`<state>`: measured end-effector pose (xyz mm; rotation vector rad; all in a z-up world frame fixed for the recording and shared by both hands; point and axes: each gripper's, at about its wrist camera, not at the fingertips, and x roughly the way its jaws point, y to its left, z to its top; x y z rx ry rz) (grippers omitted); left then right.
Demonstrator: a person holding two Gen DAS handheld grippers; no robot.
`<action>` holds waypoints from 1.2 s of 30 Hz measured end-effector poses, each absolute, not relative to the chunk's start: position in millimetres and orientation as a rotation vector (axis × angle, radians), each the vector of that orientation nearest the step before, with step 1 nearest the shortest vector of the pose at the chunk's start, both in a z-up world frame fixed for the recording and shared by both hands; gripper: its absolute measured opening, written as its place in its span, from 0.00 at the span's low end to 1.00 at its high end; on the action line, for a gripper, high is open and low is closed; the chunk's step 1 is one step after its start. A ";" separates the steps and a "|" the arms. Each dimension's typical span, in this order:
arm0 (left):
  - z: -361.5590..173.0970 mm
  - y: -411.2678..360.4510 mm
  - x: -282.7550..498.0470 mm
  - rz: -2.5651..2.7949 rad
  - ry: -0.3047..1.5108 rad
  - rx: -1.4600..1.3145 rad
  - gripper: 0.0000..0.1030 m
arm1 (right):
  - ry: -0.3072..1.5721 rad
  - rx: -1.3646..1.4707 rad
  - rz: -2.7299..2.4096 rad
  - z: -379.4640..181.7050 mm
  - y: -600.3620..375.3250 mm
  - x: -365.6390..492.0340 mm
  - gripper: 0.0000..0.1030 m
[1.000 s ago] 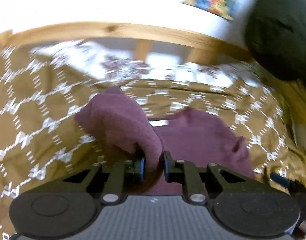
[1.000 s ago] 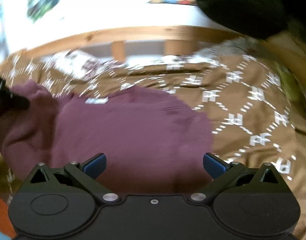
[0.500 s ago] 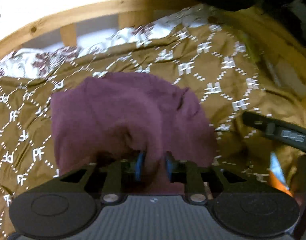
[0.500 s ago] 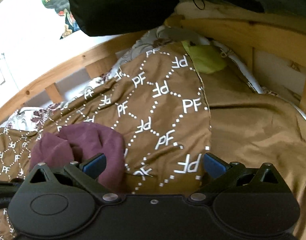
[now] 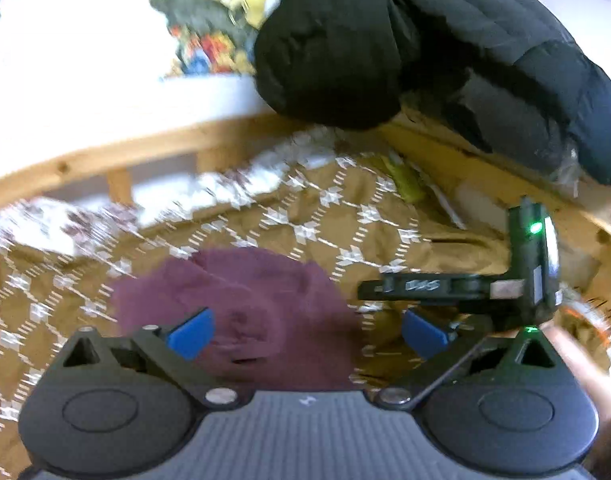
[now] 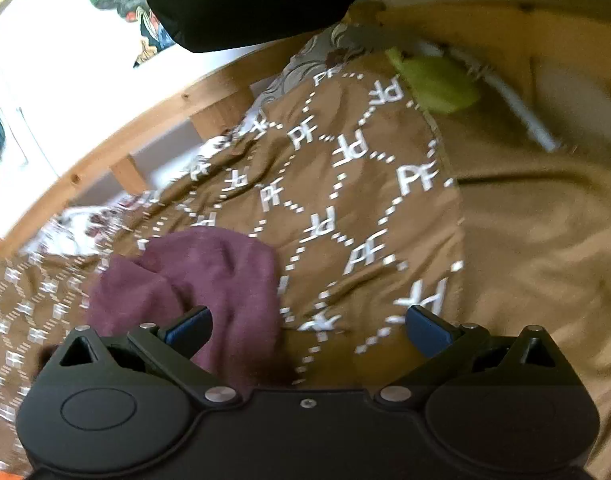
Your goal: Fold small clothes
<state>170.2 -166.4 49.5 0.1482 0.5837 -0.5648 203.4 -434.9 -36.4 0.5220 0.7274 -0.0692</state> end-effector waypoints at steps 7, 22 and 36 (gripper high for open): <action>0.9 -139.6 179.5 -0.441 0.602 0.288 0.99 | 0.679 0.751 0.144 -43.1 -420.8 206.9 1.00; -68.0 -119.3 210.1 -0.303 0.705 0.255 0.47 | 0.704 0.855 0.307 -63.1 -368.3 257.3 0.95; -73.8 -154.2 169.0 -0.395 0.540 0.494 0.30 | 0.658 0.775 0.221 -76.4 -362.3 266.9 0.23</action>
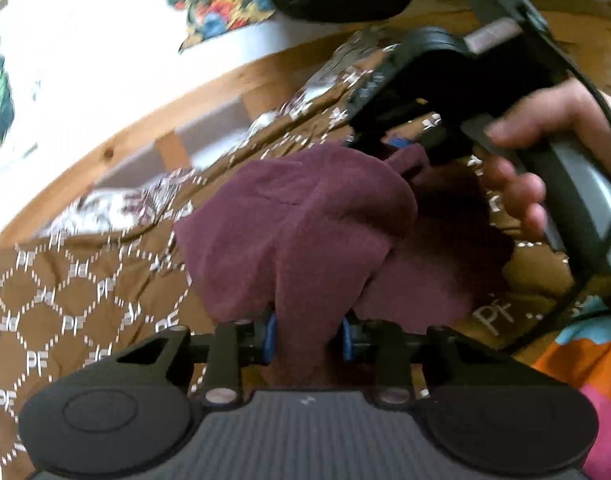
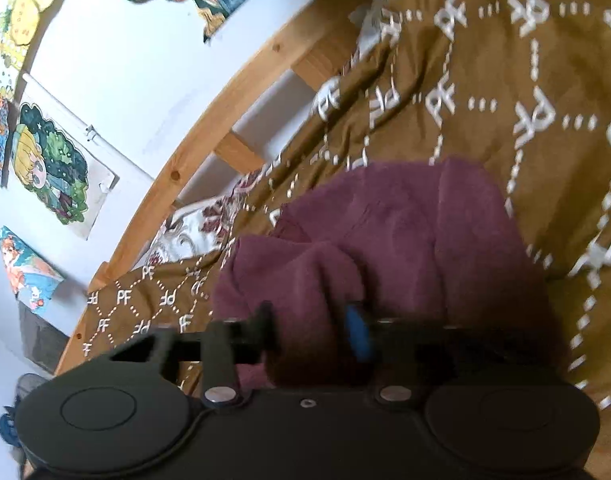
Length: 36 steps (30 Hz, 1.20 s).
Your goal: Fold small clothes
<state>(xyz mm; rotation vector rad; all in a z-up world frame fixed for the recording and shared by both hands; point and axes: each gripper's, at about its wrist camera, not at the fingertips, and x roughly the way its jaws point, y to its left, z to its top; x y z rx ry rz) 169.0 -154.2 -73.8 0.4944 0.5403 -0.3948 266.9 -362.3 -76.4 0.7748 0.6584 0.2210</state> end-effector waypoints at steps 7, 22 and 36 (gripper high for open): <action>-72.1 -178.8 163.0 -0.483 0.471 0.470 0.28 | 0.463 0.556 0.197 -30.0 -365.3 245.4 0.18; -81.0 -182.6 160.0 -0.541 0.517 0.449 0.45 | 0.634 0.559 -0.069 -55.5 -407.6 217.0 0.18; -54.7 -104.1 196.3 -0.393 0.698 -0.071 0.97 | 0.588 0.465 -0.038 -41.3 -403.5 215.4 0.71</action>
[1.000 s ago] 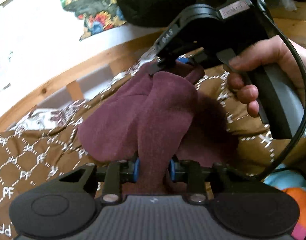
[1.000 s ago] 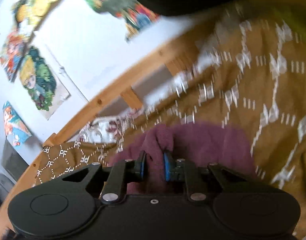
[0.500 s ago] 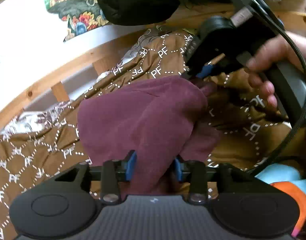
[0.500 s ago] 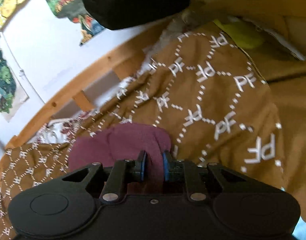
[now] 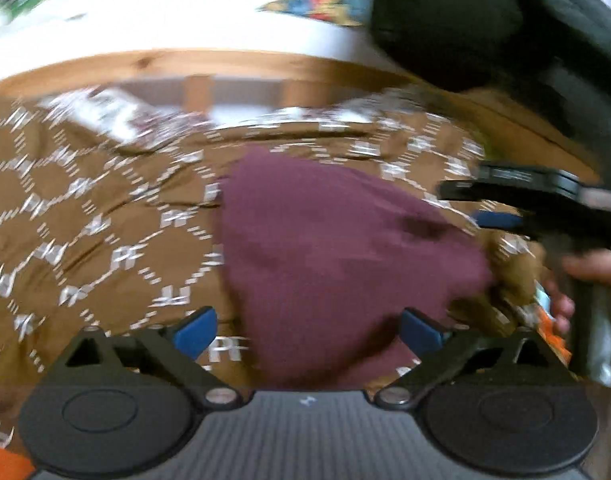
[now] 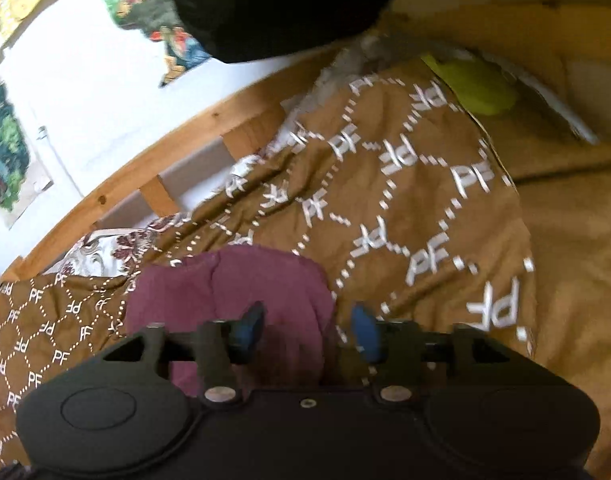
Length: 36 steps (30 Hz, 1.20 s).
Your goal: Fold small clothes
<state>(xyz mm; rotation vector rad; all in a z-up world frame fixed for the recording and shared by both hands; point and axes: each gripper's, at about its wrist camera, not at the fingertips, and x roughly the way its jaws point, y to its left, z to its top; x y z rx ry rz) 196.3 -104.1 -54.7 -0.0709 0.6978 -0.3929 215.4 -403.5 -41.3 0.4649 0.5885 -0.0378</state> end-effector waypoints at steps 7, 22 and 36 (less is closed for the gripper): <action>-83.6 -77.2 244.8 -0.341 0.883 -0.315 0.97 | 0.642 0.198 0.164 -1.9 -359.5 276.6 0.90; -102.1 -91.8 242.5 -0.380 0.926 -0.260 0.96 | 0.747 0.049 0.297 -22.3 -251.5 387.3 0.04; -106.7 -98.4 243.1 -0.375 0.946 -0.241 0.97 | 0.688 0.103 0.214 -16.4 -302.8 363.2 0.64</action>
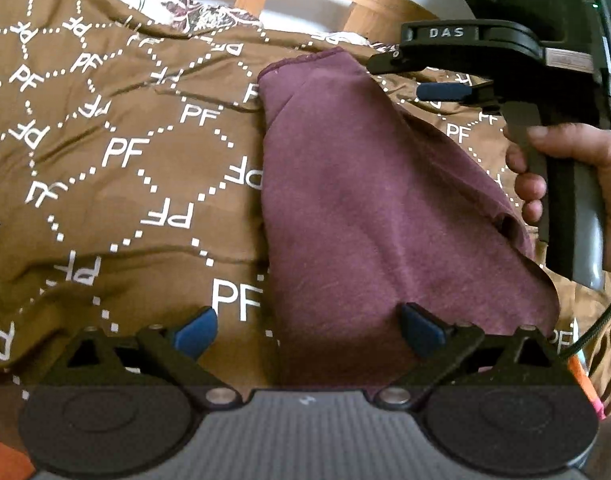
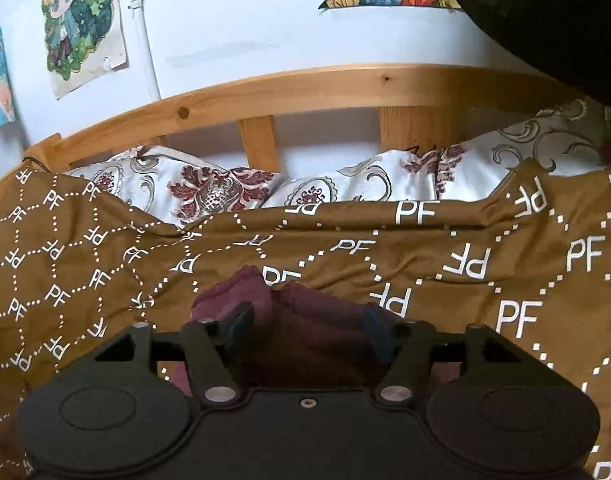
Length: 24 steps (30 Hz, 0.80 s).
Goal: Fold small clothes
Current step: 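Release the sweater and smooth the folded bundle with both tools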
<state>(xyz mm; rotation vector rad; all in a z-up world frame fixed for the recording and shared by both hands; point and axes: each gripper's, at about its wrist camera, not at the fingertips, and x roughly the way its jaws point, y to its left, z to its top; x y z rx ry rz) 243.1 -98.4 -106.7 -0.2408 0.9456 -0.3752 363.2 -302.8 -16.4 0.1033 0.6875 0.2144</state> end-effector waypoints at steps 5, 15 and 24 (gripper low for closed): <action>-109.7 -98.6 241.3 -0.368 0.962 -0.248 0.97 | 0.720 0.009 0.279 -20.7 -275.4 369.2 0.82; -109.8 -103.7 234.2 -0.344 0.954 -0.231 0.97 | 0.801 -0.271 0.404 -55.4 -196.7 367.2 0.80; -108.9 -100.0 235.7 -0.345 0.954 -0.263 0.98 | 0.673 0.015 0.170 14.3 -318.8 306.2 0.85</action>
